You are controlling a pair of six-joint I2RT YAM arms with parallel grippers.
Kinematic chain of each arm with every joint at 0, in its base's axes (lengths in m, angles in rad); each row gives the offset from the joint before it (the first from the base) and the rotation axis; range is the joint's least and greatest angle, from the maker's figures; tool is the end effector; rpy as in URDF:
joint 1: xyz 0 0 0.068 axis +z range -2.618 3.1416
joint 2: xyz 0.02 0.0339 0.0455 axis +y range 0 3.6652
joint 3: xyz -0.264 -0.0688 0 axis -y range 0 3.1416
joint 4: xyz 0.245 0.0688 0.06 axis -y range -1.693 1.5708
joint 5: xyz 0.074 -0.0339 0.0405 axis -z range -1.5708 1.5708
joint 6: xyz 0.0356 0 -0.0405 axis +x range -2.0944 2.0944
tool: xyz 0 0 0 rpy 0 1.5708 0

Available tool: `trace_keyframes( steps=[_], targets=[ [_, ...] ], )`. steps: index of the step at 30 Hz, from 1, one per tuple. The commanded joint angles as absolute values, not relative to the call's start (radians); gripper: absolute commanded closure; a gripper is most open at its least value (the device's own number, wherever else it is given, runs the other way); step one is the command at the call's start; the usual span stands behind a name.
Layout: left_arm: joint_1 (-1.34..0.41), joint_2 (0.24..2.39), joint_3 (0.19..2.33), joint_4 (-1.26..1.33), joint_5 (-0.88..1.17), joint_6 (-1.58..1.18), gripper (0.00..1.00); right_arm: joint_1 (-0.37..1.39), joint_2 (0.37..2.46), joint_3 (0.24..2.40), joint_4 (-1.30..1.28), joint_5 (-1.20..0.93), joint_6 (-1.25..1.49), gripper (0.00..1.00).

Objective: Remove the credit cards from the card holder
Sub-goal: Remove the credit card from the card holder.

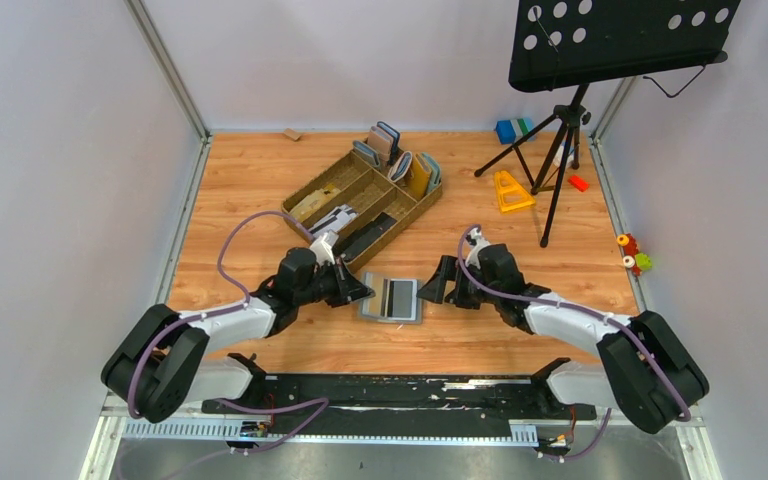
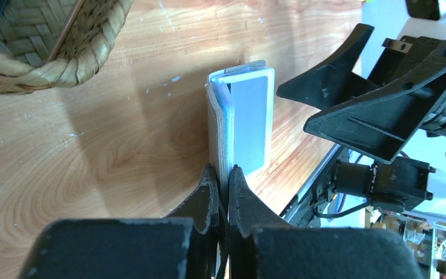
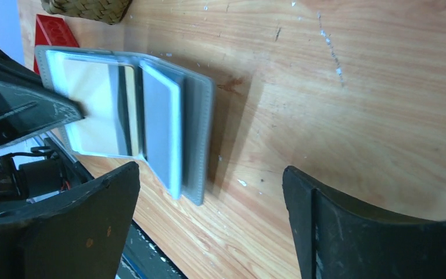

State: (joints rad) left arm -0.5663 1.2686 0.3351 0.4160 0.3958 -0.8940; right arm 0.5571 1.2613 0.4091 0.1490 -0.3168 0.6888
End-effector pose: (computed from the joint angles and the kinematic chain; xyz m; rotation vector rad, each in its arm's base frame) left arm 0.1853 -0.1341 0.1515 -0.1108 2.3162 -1.2373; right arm 0.1879 0.1301 0.1503 -0.0196 2.4416 0.9740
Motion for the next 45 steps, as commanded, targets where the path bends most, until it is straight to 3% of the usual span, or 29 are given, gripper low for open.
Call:
trace_keyframes(
  steps=[1,10,20,23,29,35,40,45],
  targets=[
    [-0.555,1.196,0.338,0.444,0.445,-0.897,1.00,0.522,1.204,0.392,0.177,-0.415,0.646,0.01],
    [-0.551,1.154,0.355,0.585,0.552,-1.012,1.00,0.521,1.155,0.346,0.385,-0.584,0.734,0.00],
    [-0.551,1.100,0.397,0.593,0.578,-1.055,1.00,0.520,1.047,0.301,0.507,-0.628,0.811,0.02],
    [-0.550,1.086,0.394,0.598,0.586,-1.063,1.00,0.521,1.051,0.312,0.515,-0.634,0.829,0.16],
    [-0.549,1.069,0.378,0.607,0.585,-1.073,1.00,0.521,1.075,0.314,0.560,-0.652,0.891,0.58],
    [-0.541,1.040,0.411,0.299,0.432,-0.880,0.91,0.519,1.096,0.296,0.580,-0.642,0.926,0.98],
    [-0.541,1.049,0.498,-0.047,0.203,-0.740,0.45,0.520,1.126,0.291,0.617,-0.651,0.945,1.00],
    [-0.541,0.968,0.569,-0.226,0.074,-0.632,0.39,0.519,1.162,0.310,0.582,-0.641,0.929,1.00]
  ],
)
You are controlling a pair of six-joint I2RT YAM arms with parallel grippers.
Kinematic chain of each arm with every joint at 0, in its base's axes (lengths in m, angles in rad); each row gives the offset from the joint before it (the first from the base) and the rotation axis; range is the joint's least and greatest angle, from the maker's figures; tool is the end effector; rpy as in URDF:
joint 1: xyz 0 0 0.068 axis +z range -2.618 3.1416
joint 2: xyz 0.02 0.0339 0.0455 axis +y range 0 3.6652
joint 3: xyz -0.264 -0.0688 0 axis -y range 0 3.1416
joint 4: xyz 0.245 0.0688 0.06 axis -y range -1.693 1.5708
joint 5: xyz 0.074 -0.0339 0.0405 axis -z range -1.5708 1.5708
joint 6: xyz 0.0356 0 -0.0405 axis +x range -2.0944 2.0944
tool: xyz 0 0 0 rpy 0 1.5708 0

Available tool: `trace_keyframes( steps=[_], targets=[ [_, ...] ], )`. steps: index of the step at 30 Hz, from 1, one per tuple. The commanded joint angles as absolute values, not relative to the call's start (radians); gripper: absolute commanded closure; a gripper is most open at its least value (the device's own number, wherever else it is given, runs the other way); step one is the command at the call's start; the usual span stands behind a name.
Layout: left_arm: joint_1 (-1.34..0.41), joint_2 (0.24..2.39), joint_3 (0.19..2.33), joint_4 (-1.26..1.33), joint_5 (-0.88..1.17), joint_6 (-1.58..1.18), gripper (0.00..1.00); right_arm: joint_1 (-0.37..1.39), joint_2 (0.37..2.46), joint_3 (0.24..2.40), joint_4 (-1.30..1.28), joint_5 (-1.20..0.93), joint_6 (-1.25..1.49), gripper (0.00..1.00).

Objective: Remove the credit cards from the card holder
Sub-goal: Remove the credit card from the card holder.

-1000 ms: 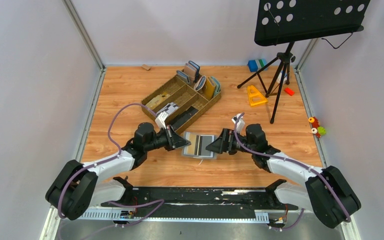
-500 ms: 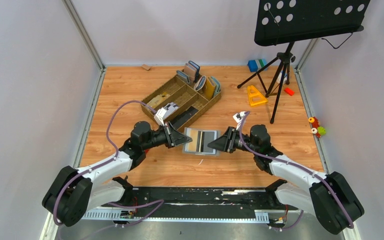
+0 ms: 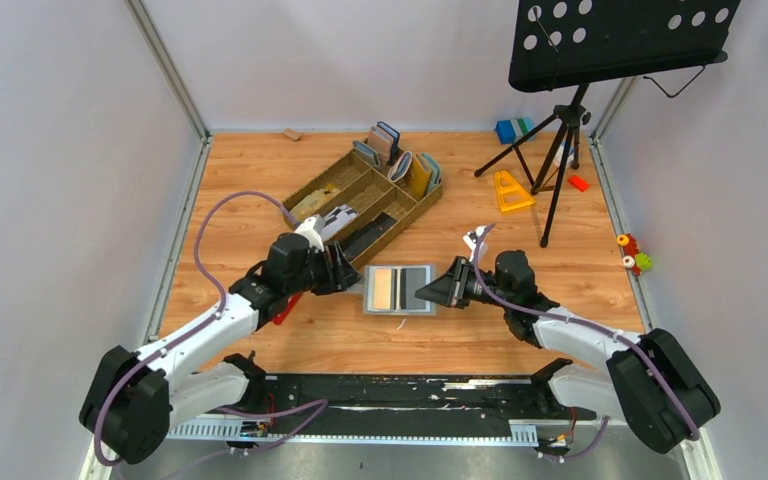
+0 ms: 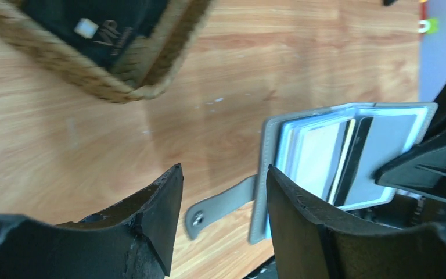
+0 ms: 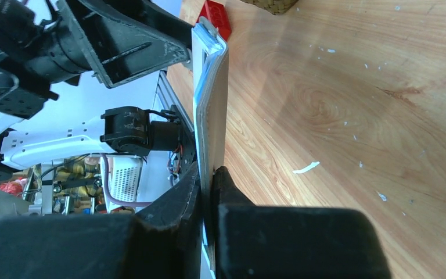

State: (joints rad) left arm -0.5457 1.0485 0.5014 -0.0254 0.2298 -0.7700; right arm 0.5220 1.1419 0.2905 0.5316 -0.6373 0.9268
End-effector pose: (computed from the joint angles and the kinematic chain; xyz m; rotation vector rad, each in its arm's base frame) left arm 0.1839 -0.1212 0.2072 -0.1135 2.3001 -0.9760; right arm 0.1751 0.1252 0.1766 -0.0679 2.1558 1.5226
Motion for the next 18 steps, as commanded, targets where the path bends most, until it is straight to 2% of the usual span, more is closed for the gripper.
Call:
trace_keyframes(
  steps=[1,7,11,18],
  targets=[
    [-0.541,0.947,0.574,-0.225,0.093,-0.617,0.40,0.520,1.170,0.313,0.586,-0.644,0.929,1.00],
    [-0.565,0.895,0.596,-0.112,0.328,-0.608,0.49,0.520,1.195,0.320,0.604,-0.658,0.933,1.00],
    [-0.623,0.947,0.594,-0.033,0.385,-0.635,0.50,0.519,1.198,0.329,0.604,-0.667,0.934,1.00],
    [-0.615,1.074,0.517,0.224,0.481,-0.745,0.51,0.519,1.166,0.329,0.612,-0.677,0.956,1.00]
  ],
)
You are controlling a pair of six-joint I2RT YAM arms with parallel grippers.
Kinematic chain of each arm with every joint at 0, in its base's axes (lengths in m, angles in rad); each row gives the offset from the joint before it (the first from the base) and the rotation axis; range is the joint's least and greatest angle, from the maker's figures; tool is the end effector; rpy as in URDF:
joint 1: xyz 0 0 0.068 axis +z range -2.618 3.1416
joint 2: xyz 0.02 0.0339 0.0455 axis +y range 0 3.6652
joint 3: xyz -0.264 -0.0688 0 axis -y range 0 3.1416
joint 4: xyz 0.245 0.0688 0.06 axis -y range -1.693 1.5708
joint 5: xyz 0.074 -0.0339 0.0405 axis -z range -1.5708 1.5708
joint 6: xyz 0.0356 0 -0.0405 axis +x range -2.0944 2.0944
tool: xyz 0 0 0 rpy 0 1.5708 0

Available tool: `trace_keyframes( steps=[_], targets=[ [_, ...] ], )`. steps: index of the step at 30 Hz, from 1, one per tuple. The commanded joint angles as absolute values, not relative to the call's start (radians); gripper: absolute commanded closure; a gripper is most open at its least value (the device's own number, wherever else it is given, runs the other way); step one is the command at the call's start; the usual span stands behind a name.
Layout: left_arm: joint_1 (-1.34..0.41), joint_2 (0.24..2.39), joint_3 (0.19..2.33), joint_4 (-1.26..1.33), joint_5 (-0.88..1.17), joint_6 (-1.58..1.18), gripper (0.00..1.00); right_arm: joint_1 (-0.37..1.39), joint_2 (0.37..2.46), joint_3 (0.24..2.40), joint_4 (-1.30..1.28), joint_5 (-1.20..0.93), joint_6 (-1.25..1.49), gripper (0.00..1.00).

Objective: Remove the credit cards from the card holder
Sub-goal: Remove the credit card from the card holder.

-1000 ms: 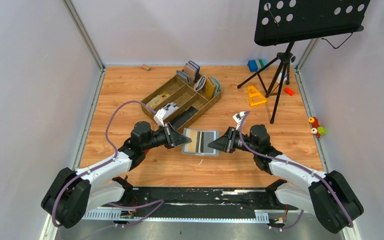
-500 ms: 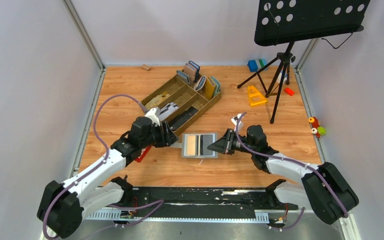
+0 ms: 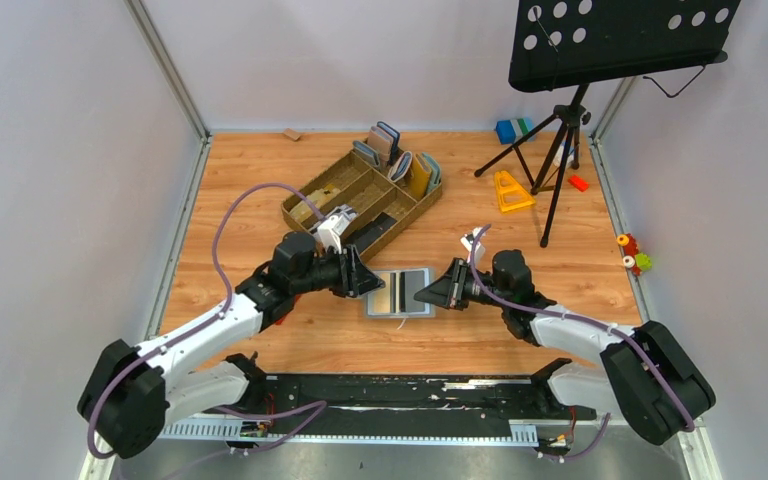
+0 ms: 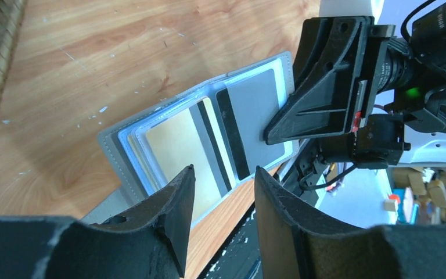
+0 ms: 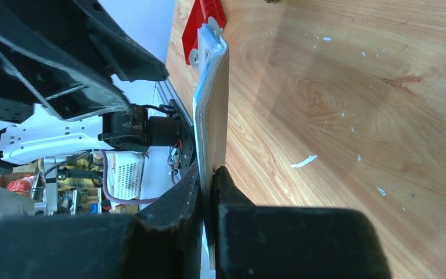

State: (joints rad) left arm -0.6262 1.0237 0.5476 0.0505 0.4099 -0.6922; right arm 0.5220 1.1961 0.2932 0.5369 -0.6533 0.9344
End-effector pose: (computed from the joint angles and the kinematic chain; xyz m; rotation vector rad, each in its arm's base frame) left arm 0.1740 -0.1434 0.2360 0.2189 2.1771 -1.2126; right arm 0.1779 0.1273 0.1674 -0.0502 2.2103 1.5299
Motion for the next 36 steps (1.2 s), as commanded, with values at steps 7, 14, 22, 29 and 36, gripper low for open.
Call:
trace_keyframes(
  steps=[7,14,22,29,36],
  targets=[
    [-0.557,1.181,0.446,0.509,0.651,-0.885,0.57,0.520,1.150,0.325,0.647,-0.698,0.991,1.00],
    [-0.549,1.224,0.418,0.597,0.682,-0.941,0.56,0.520,1.166,0.310,0.733,-0.727,1.049,1.00],
    [-0.532,1.266,0.364,0.829,0.741,-1.064,0.52,0.519,1.166,0.297,0.780,-0.735,1.082,1.00],
    [-0.532,1.328,0.346,0.971,0.775,-1.140,0.53,0.519,1.176,0.298,0.820,-0.746,1.112,1.00],
    [-0.532,1.315,0.337,0.967,0.770,-1.133,0.50,0.521,1.180,0.296,0.824,-0.746,1.114,1.00]
  ],
)
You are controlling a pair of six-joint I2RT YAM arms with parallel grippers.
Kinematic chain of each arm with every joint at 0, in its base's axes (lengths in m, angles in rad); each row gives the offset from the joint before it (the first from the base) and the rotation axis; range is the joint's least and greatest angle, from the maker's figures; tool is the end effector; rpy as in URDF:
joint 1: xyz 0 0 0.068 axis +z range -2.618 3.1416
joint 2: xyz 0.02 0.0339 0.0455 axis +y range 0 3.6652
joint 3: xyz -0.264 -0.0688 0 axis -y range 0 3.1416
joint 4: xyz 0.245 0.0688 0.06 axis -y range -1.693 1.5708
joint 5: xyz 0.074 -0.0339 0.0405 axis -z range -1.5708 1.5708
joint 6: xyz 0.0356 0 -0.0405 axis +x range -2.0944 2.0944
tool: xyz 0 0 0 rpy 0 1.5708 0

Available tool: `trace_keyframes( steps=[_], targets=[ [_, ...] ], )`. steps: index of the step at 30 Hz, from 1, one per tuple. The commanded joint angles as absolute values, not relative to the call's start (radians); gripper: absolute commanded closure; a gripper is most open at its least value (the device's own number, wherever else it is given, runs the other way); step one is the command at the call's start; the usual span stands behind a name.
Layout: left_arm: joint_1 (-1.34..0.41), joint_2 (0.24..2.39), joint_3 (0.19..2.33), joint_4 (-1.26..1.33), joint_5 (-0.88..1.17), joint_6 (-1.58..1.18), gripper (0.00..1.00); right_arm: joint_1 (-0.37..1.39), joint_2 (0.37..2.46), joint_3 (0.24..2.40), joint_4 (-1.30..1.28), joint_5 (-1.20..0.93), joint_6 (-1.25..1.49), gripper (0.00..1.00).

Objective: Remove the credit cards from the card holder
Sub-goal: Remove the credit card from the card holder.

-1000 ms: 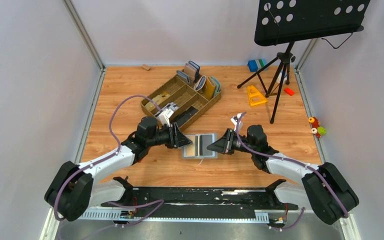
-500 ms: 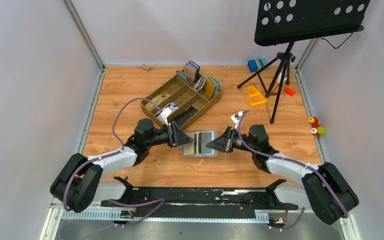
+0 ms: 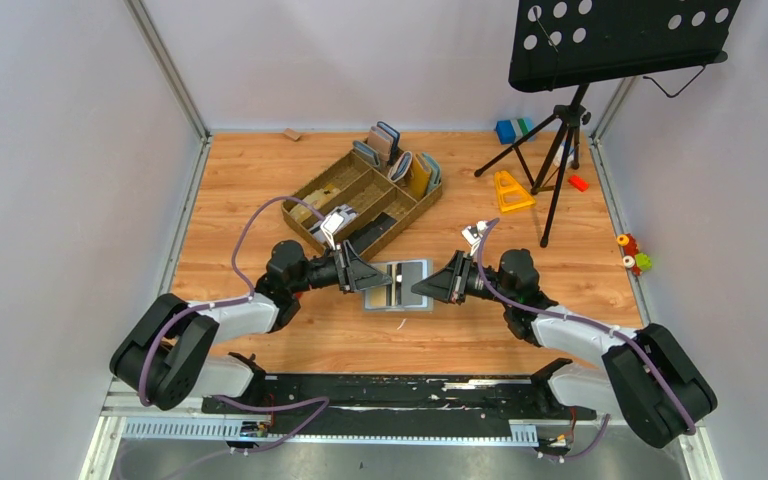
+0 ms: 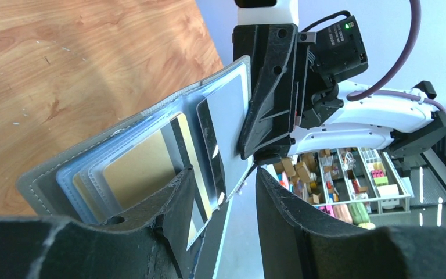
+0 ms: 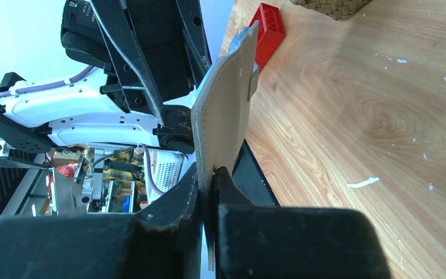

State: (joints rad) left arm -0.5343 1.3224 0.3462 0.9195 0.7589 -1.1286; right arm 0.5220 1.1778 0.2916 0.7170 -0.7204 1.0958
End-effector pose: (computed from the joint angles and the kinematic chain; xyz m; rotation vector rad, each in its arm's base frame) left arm 0.1955 -0.1442 0.1944 0.1253 1.9801 -1.7951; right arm 0.1787 0.1299 0.1886 -0.0430 2.0735 1.7204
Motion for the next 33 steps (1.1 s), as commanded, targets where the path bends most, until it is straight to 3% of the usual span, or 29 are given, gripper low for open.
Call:
trace_keyframes(
  steps=[1,23,27,33],
  targets=[
    [-0.532,1.313,0.337,0.964,0.769,-1.132,0.50,0.522,1.183,0.295,0.825,-0.746,1.114,1.00],
    [-0.539,1.327,0.348,0.879,0.750,-1.109,0.51,0.533,1.272,0.293,1.011,-0.772,1.207,1.00],
    [-0.558,1.351,0.356,0.907,0.747,-1.126,0.58,0.546,1.283,0.307,1.014,-0.770,1.198,1.00],
    [-0.561,1.429,0.337,1.167,0.773,-1.275,0.69,0.551,1.305,0.303,1.061,-0.773,1.216,1.00]
  ],
)
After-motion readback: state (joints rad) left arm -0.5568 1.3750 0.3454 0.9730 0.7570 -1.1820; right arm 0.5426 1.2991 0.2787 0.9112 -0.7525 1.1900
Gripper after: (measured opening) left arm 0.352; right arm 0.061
